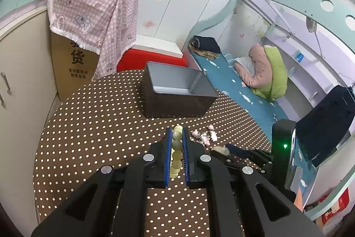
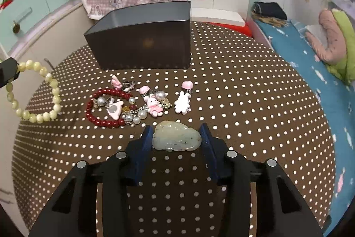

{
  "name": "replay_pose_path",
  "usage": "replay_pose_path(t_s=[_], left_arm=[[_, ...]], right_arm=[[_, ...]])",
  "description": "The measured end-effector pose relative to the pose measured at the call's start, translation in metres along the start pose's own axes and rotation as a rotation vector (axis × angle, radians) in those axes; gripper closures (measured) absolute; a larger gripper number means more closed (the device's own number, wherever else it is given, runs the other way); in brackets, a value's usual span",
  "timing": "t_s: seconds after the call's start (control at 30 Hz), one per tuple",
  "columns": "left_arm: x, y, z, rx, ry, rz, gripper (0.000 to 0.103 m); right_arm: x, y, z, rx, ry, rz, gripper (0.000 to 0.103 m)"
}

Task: Organize jewelry
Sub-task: 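Grasp the green bead bracelet with the left tool while the right tool grasps the jade pendant, then carry the bracelet and jade pendant into the grey metal box and release both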

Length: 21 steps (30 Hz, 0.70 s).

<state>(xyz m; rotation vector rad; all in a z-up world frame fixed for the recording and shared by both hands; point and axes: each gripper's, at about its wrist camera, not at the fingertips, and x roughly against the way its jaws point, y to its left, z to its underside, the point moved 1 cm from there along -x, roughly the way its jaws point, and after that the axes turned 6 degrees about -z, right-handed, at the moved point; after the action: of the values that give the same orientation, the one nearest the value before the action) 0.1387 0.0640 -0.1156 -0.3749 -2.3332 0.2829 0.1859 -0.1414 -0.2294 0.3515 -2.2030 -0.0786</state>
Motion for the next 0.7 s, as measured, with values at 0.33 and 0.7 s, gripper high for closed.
replay_pose_path(t_s=[0.33,0.7], left_arm=[[0.011,-0.022,-0.04,-0.049,-0.065,0.071,0.095],[-0.025,-0.029,-0.112,-0.047,-0.069,0.075,0.095]], right_arm=[[0.032,-0.002,-0.03,0.022,-0.08,-0.046,0.06],[0.032,0.009,-0.12,0.05,-0.154,-0.103,0.06]])
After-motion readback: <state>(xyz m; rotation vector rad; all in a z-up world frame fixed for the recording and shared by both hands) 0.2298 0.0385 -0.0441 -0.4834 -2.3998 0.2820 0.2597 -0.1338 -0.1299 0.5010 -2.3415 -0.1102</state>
